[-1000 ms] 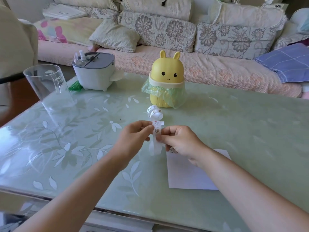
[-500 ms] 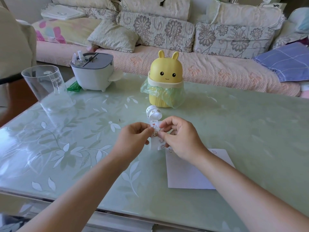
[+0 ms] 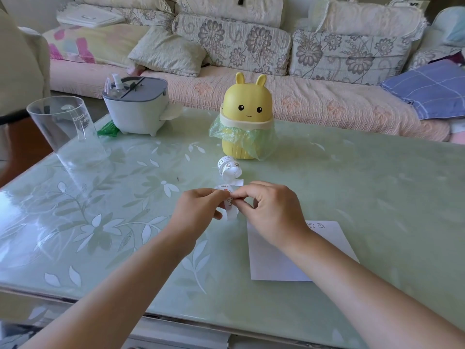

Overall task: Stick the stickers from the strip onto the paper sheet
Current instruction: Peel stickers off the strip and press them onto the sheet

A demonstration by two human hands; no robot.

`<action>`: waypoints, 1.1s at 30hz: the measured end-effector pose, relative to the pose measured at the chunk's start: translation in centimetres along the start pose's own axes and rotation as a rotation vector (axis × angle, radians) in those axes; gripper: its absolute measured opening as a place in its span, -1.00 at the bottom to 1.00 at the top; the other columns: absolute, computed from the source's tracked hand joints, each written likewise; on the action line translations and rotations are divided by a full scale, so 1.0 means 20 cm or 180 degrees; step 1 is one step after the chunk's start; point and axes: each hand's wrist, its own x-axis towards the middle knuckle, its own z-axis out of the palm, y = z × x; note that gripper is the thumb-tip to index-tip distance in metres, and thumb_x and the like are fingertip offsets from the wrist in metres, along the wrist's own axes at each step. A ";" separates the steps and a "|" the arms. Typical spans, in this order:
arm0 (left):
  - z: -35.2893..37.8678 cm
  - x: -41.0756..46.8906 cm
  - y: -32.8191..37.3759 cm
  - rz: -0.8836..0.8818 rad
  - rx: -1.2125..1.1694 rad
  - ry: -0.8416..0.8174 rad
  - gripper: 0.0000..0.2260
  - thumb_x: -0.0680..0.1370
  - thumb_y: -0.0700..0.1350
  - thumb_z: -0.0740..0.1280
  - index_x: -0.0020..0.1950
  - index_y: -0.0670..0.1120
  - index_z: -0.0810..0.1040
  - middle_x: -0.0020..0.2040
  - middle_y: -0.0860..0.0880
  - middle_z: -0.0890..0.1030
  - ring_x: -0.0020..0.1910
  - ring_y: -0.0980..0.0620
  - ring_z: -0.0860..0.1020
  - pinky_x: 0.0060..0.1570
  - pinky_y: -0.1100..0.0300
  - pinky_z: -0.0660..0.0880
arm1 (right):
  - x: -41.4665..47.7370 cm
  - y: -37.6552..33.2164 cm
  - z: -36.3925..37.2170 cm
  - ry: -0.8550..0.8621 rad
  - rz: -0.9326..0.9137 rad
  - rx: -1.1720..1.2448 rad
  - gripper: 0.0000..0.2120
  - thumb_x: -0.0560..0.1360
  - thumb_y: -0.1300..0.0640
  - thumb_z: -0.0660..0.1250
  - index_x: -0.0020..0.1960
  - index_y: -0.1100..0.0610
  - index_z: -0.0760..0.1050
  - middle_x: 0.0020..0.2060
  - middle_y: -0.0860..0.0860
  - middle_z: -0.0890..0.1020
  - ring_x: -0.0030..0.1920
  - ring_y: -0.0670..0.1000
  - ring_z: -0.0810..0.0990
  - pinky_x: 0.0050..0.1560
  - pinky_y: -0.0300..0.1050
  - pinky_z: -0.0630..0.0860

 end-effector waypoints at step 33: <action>0.49 0.02 -0.06 0.2823 0.2772 -0.0165 -0.88 0.48 -0.15 0.39 0.00 -0.03 0.58 -0.06 0.02 0.48 -0.03 -0.04 0.48 -0.18 0.06 0.47 | -0.09 0.42 -0.35 -0.0640 0.2384 0.1183 -0.95 0.46 0.17 0.51 -0.16 0.13 0.65 -0.43 -0.03 0.60 -0.45 -0.03 0.55 -0.49 -0.24 0.41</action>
